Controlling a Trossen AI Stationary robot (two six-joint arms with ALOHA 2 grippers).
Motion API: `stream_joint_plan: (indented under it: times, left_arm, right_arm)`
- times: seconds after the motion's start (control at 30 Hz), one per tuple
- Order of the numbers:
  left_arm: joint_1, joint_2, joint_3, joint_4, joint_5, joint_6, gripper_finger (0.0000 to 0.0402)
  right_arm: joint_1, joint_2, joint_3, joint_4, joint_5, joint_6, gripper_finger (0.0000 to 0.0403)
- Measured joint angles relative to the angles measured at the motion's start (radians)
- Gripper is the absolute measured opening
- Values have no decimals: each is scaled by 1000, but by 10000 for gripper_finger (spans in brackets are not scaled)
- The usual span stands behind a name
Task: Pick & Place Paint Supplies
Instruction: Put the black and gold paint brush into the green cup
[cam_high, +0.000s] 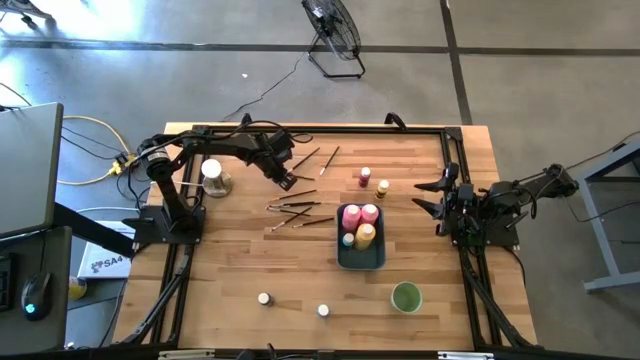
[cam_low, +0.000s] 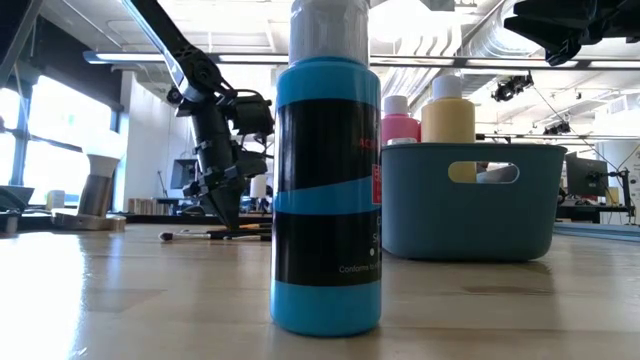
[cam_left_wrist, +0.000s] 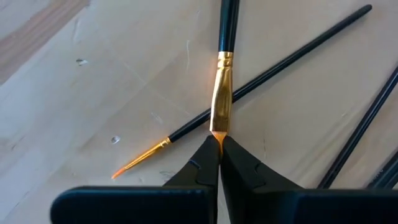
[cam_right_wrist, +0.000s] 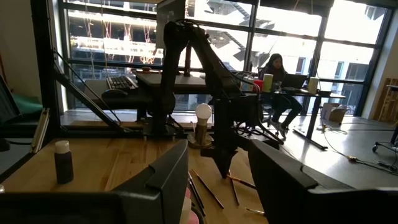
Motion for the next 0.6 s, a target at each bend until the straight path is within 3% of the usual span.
stream_joint_plan:
  times: [0.33,0.6]
  left_arm:
    - [1,-17,-3,4,59,14,1]
    - [-8,-125,-4,-7,115,17,0]
  right_arm:
    - [0,0,0,0,0,0,162]
    - [0,0,0,-1,0,0,162]
